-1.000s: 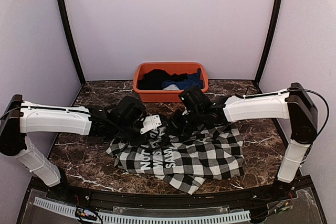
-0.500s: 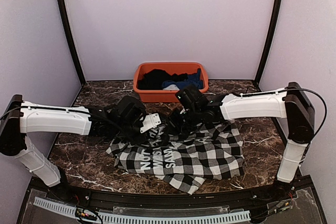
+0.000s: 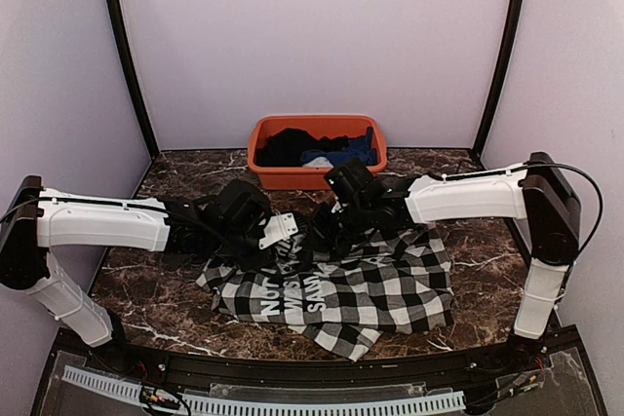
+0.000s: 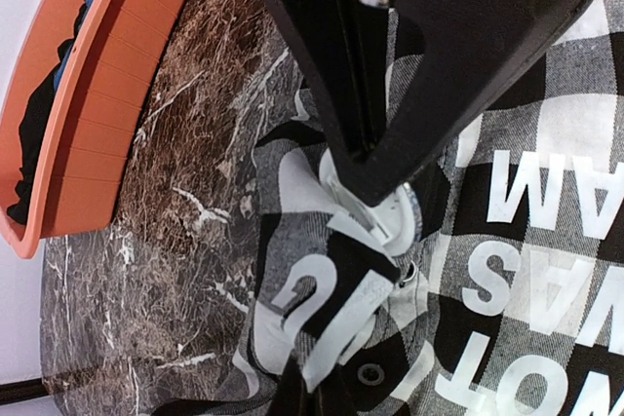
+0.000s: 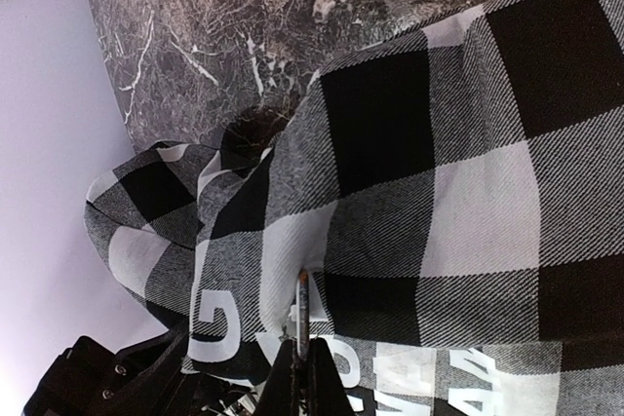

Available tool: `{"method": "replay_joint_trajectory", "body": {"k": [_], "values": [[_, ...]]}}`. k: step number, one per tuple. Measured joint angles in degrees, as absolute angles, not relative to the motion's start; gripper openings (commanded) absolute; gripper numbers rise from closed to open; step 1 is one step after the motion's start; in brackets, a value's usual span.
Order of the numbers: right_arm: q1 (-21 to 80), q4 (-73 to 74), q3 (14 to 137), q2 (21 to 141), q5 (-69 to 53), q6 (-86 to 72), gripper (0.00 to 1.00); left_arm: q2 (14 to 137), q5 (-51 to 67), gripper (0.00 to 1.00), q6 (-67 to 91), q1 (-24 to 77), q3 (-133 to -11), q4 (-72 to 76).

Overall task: Pin the brooch onto the clothing
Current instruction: Pin the brooch onto the flattened clothing.

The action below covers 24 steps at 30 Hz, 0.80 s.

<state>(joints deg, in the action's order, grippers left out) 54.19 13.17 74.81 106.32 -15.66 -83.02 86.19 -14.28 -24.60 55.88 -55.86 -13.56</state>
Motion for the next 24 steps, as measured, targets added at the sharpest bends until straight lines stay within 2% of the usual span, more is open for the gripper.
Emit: {"method": "replay_joint_trajectory", "body": {"k": [24], "values": [[53.95, 10.13, 75.20, 107.98, -16.60, -74.15, 0.00, 86.17, -15.59, 0.01, -24.67, 55.94, -55.86, -15.59]]}}
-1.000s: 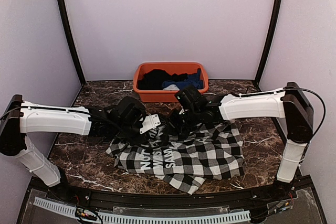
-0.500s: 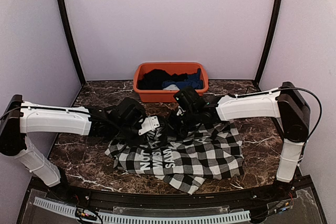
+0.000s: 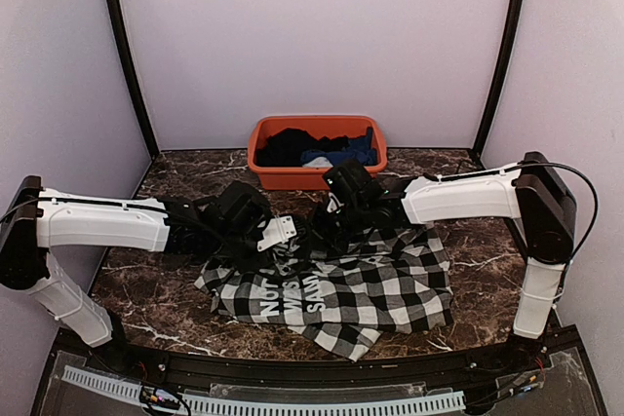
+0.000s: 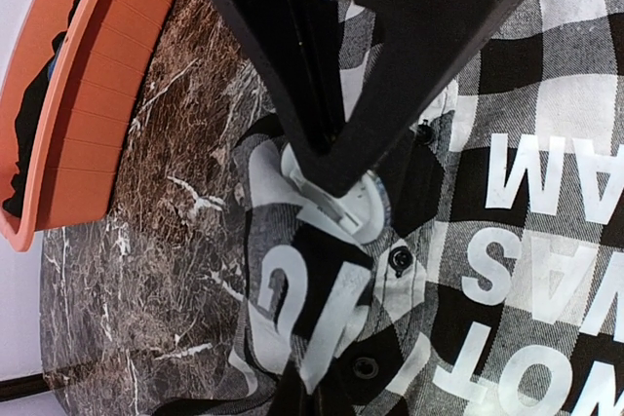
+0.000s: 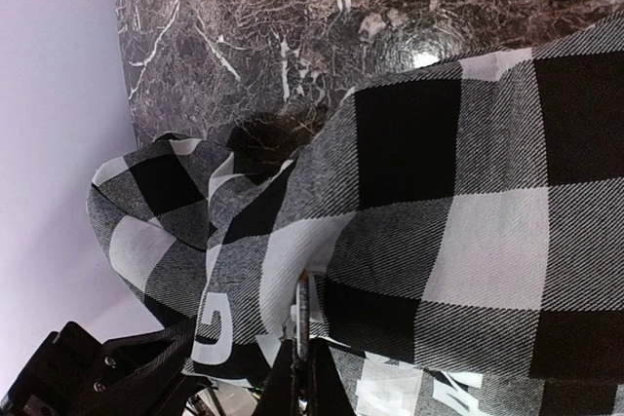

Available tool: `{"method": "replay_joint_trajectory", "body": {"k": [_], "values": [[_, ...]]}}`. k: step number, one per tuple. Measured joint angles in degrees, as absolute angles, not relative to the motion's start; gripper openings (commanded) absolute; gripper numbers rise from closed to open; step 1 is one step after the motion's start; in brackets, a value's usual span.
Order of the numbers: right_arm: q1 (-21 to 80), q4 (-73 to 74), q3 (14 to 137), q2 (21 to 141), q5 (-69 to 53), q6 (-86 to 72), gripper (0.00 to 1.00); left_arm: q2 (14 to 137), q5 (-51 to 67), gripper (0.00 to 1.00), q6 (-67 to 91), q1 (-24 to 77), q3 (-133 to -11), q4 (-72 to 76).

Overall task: Pin the brooch onto the clothing
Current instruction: Pin the brooch onto the flattened clothing.

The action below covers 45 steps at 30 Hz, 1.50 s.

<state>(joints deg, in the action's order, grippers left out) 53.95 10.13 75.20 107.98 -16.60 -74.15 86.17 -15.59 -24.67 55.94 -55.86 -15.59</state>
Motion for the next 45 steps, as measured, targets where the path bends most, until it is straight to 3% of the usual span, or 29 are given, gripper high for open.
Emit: {"method": "replay_joint_trajectory", "body": {"k": [19, 45], "values": [[53.95, 9.04, 73.91, 104.99, -15.11, -70.39, 0.00, 84.68, -15.33, 0.01, -24.84, 56.40, -55.31, -13.08], [55.31, 25.41, 80.68, 103.53, -13.26, -59.99, 0.00, 84.42, -16.03, 0.01, -25.06, 56.38, -55.13, -11.00]]}}
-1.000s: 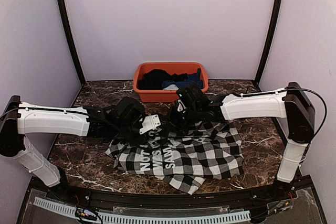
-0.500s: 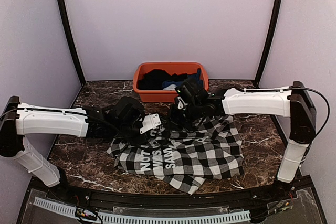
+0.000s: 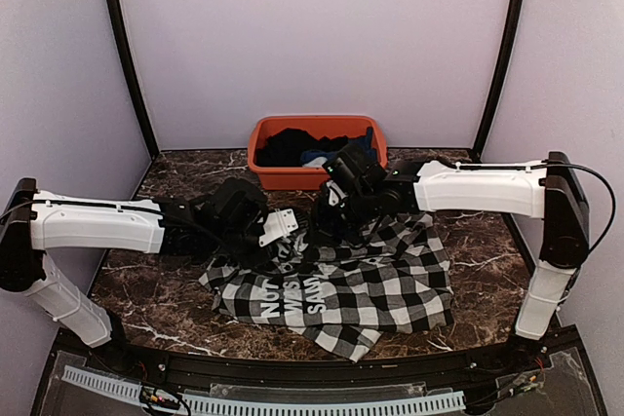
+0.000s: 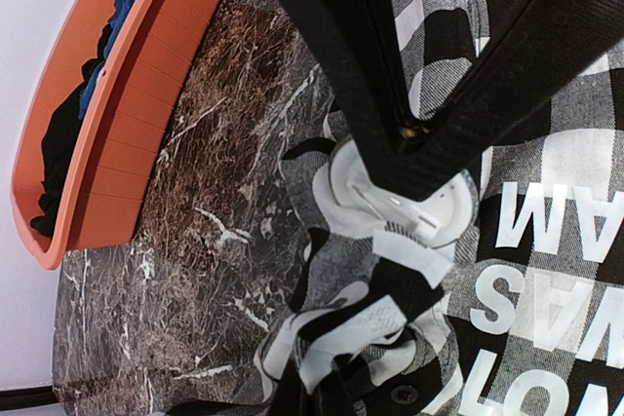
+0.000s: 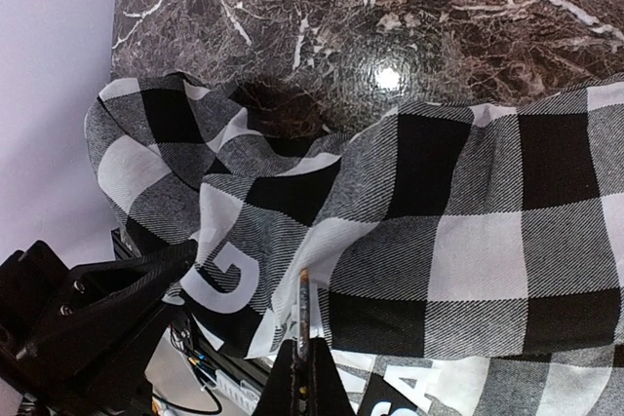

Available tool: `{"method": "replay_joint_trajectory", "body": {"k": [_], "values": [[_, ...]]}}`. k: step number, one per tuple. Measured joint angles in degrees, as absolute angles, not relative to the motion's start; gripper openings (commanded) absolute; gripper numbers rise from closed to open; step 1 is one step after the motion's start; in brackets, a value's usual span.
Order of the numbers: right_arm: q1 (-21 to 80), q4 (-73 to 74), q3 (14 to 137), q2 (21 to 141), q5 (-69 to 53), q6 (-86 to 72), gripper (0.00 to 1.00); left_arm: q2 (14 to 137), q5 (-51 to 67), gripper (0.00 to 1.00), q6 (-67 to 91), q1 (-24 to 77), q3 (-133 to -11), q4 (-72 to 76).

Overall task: Pin the brooch onto the clothing
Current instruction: Pin the brooch onto the flattened clothing.

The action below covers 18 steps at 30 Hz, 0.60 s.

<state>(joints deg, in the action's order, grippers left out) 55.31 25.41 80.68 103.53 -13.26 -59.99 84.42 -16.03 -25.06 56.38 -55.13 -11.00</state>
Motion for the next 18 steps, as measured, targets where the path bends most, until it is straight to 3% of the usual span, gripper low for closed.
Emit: {"method": "replay_joint_trajectory", "body": {"k": [9, 11, 12, 14, 18], "values": [[55.20, 27.03, 81.14, 103.53, -14.66, -59.16, 0.00, 84.42, -16.40, 0.01, -25.10, 56.42, -55.13, -11.05], [55.20, 27.00, 81.19, 103.50, -15.11, -59.11, 0.00, 84.42, -16.71, 0.05, -25.02, 56.42, -55.11, -10.94], [55.20, 27.03, 81.19, 103.50, -15.46, -59.18, 0.00, 84.42, -16.82, 0.14, -24.99, 56.42, -55.11, -10.85], [55.09, 26.74, 81.06, 103.48, -16.08, -59.48, 0.00, 84.42, -17.02, 0.21, -24.64, 56.42, -55.11, -10.55], [54.50, 26.13, 80.38, 103.48, -17.47, -60.58, 0.00, 84.42, -17.15, 0.24, -24.14, 56.42, -55.09, -9.87]]}}
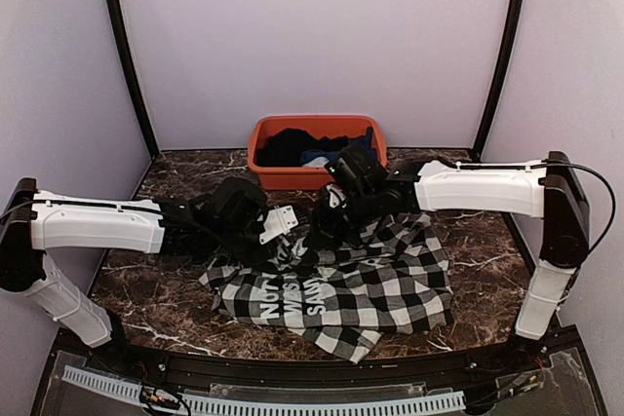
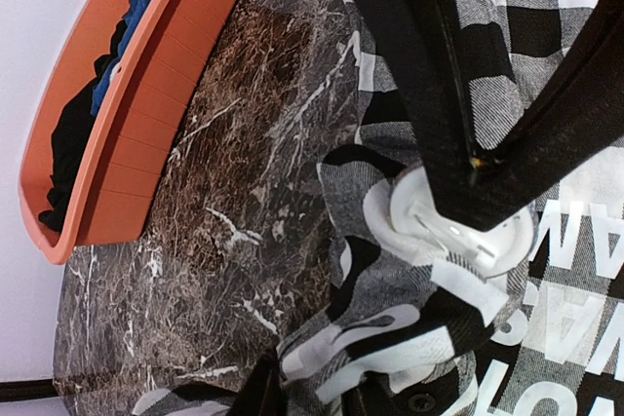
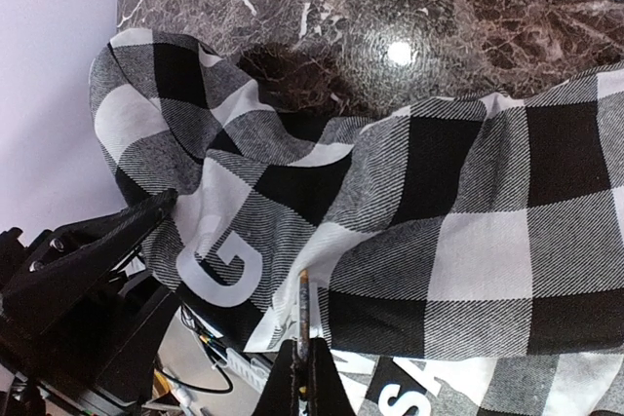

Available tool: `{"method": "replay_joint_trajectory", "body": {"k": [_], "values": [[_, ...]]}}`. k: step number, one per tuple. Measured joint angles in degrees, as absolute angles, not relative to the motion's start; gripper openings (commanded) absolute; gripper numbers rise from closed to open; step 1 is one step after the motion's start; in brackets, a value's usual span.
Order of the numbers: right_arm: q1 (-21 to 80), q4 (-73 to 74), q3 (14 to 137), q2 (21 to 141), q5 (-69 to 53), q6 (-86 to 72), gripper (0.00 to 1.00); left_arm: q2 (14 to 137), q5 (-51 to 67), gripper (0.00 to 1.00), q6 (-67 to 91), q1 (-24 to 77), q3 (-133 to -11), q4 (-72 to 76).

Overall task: Pin the brooch onto the clothing
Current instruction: Pin the brooch onto the flattened clothing.

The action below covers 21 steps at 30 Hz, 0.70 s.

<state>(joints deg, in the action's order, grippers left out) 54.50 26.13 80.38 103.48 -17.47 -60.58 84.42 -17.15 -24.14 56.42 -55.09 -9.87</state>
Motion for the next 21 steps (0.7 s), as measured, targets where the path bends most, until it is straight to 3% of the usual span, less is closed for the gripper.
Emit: {"method": "replay_joint_trajectory", "body": {"k": [1, 4, 7, 9, 12, 21], "values": [[54.24, 25.93, 80.14, 103.48, -18.15, -60.84, 0.00, 84.40, -17.15, 0.26, -24.10, 56.42, -55.07, -9.82], [53.54, 25.17, 79.26, 103.48, -19.53, -62.00, 0.00, 84.40, -17.23, 0.49, -23.86, 56.42, -55.00, -9.74], [53.04, 24.40, 78.15, 103.42, -20.49, -63.09, 0.00, 84.40, -17.15, 0.82, -23.33, 56.40, -54.98, -9.56], [52.75, 23.77, 77.54, 103.39, -21.26, -63.81, 0.00, 84.27, -16.91, 0.94, -22.70, 56.42, -55.00, -9.58], [52.38, 22.83, 77.08, 103.37, -22.15, -64.84, 0.00, 83.33, -16.58, 0.99, -21.12, 56.42, -55.00, -9.85], [50.94, 20.32, 75.26, 102.61, -25.69, -67.07, 0.00, 74.41, -14.06, 0.97, -13.32, 56.42, -54.89, -9.87]]}}
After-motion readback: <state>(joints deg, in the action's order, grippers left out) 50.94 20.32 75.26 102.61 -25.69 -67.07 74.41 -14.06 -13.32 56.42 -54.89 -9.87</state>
